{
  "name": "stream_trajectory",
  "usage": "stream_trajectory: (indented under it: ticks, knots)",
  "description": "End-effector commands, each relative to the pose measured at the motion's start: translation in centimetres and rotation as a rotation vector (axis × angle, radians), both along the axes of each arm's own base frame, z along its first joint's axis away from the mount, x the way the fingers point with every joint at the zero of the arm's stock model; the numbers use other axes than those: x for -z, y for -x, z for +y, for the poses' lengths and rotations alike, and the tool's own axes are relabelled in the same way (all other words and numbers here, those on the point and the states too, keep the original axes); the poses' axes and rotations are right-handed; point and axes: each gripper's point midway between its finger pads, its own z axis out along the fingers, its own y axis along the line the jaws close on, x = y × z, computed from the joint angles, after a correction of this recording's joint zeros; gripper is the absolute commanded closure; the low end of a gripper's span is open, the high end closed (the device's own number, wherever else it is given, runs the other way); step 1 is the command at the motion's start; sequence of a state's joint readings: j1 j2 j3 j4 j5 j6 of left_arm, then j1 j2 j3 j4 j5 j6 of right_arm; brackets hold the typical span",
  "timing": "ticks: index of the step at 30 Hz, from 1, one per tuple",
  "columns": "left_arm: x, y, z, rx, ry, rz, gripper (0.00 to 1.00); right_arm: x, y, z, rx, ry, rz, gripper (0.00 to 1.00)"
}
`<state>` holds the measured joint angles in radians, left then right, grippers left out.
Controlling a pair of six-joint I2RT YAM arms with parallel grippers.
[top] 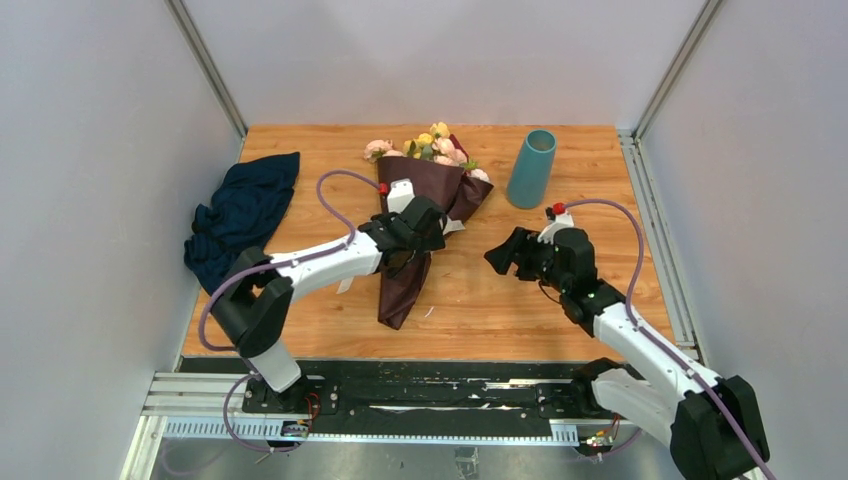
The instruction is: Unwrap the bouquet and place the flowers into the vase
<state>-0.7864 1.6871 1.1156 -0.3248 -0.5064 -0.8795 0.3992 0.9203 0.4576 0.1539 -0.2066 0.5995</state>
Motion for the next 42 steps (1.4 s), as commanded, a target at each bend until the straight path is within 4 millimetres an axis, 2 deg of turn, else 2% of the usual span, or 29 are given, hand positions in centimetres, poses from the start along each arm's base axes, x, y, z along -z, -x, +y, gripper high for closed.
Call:
stream_trajectory:
  ticks: [1, 3, 5, 8, 11, 14, 18, 21, 24, 28, 33, 38, 39, 41, 42]
  knots:
    - [-6.8, 0.0, -0.1, 0.036, -0.030, -0.199, 0.00, -0.1, -0.6, 0.6, -0.047, 0.064, 0.007, 0.16]
    - [-8.2, 0.6, 1.2, 0.041, -0.074, -0.216, 0.00, 0.7, -1.0, 1.3, -0.078, 0.092, 0.034, 0.15]
    - [-9.5, 0.8, 3.4, -0.011, -0.126, -0.229, 0.00, 1.2, -1.4, 2.3, -0.117, 0.127, 0.046, 0.15]
    - [-9.5, 1.6, 6.2, -0.094, -0.101, -0.184, 0.00, 2.3, -1.9, 3.6, -0.166, 0.207, 0.069, 0.16]
    - [-8.1, 1.8, 7.3, -0.118, 0.039, -0.137, 0.03, 2.9, -3.4, 4.8, -0.170, 0.254, 0.096, 0.18]
    - [-7.4, 1.7, 8.6, -0.166, 0.074, -0.177, 0.07, 3.7, -4.6, 6.1, -0.164, 0.213, 0.109, 0.20]
    - [-6.0, 0.6, 9.4, -0.190, 0.089, -0.185, 0.12, 4.9, -5.7, 9.0, -0.215, 0.212, 0.123, 0.21]
    - [-3.7, -0.5, 10.0, -0.202, 0.098, -0.131, 0.13, 5.9, -5.6, 11.9, -0.284, 0.217, 0.145, 0.22]
    - [-1.6, -1.8, 12.2, -0.240, 0.149, -0.062, 0.13, 6.5, -4.7, 15.5, -0.363, 0.242, 0.149, 0.22]
    - [-1.2, -3.9, 15.1, -0.276, 0.187, -0.073, 0.13, 6.9, -3.7, 18.6, -0.413, 0.265, 0.141, 0.23]
    - [-1.2, -6.4, 15.3, -0.222, 0.219, -0.032, 0.13, 9.1, -2.8, 19.6, -0.444, 0.259, 0.194, 0.41]
    - [0.4, -7.2, 14.4, -0.177, 0.228, 0.005, 0.13, 10.1, -1.8, 19.3, -0.446, 0.259, 0.216, 0.87]
    - [0.8, -7.1, 14.1, -0.167, 0.235, 0.018, 0.13, 10.4, -1.5, 19.2, -0.448, 0.261, 0.222, 0.93]
    - [1.4, -7.1, 13.6, -0.151, 0.250, 0.033, 0.13, 10.6, -0.9, 18.9, -0.456, 0.256, 0.234, 1.00]
    - [1.5, -7.0, 13.5, -0.145, 0.256, 0.037, 0.13, 10.6, -0.5, 18.7, -0.460, 0.255, 0.237, 1.00]
